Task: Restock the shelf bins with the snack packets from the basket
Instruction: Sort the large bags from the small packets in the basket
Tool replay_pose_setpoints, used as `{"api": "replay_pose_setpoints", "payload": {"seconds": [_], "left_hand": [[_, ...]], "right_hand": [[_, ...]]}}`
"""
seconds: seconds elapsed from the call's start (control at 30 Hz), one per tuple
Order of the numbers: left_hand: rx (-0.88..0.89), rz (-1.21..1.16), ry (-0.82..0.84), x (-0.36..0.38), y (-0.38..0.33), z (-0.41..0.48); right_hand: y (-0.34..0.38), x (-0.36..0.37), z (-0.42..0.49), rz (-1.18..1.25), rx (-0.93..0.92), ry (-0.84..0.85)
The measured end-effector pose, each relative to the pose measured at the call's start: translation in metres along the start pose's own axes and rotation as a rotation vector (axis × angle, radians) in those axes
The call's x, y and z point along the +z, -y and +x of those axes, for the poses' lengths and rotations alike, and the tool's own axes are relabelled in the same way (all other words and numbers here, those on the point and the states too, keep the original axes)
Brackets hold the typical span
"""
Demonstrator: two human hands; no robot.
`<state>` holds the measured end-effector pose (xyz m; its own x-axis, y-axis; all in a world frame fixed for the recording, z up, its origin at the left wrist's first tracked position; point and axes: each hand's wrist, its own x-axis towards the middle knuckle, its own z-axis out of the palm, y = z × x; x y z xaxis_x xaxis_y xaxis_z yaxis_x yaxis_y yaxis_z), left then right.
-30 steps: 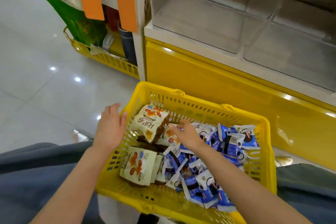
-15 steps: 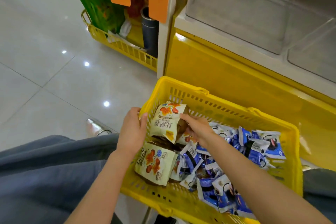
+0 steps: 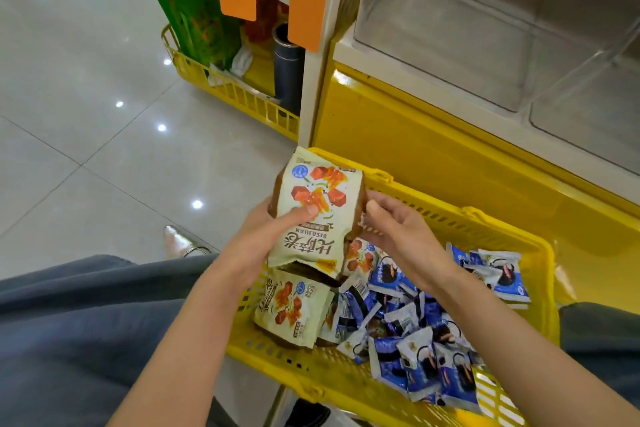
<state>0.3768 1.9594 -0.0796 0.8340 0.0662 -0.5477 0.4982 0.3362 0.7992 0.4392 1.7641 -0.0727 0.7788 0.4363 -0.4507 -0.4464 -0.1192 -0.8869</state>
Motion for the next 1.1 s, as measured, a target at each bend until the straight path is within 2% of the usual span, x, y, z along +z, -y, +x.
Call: {"api": "replay_pose_setpoints", "payload": {"seconds": [0.03, 0.1, 0.17, 0.27, 0.37, 0.5, 0.67, 0.8, 0.93, 1.03, 1.1], "left_hand": [[0.024, -0.005, -0.049, -0.003, -0.001, 0.001], [0.064, -0.053, -0.112, -0.009, -0.002, 0.002], [0.103, -0.091, -0.122, -0.013, -0.004, 0.001], [0.152, -0.109, -0.107, -0.015, -0.007, -0.002], [0.159, -0.127, -0.121, -0.014, -0.007, -0.004], [0.173, -0.144, -0.176, -0.015, -0.008, -0.003], [0.187, -0.157, -0.23, -0.021, -0.009, -0.001], [0.185, -0.126, -0.251, -0.019, -0.01, 0.002], [0.18, -0.098, -0.247, -0.019, -0.011, 0.001], [0.167, -0.086, -0.269, -0.024, -0.011, 0.001], [0.157, -0.079, -0.294, -0.027, -0.01, 0.001]], "right_hand": [[-0.002, 0.002, -0.001, -0.097, -0.028, -0.019], [-0.019, 0.004, -0.002, -0.472, -0.045, -0.089], [-0.049, 0.012, -0.005, -0.643, 0.066, -0.07], [-0.093, 0.038, -0.011, -0.541, 0.309, 0.078], [-0.123, 0.065, -0.011, -0.452, 0.43, 0.018], [-0.133, 0.081, -0.012, -0.419, 0.39, -0.092], [-0.087, 0.039, -0.003, -0.298, 0.255, -0.16], [-0.049, 0.006, 0.031, -0.541, 0.046, -0.257], [-0.039, 0.008, 0.068, -0.691, 0.145, -0.104], [-0.033, 0.0, 0.081, -0.69, 0.248, 0.041], [-0.027, -0.011, 0.077, -0.671, 0.244, 0.096]]}}
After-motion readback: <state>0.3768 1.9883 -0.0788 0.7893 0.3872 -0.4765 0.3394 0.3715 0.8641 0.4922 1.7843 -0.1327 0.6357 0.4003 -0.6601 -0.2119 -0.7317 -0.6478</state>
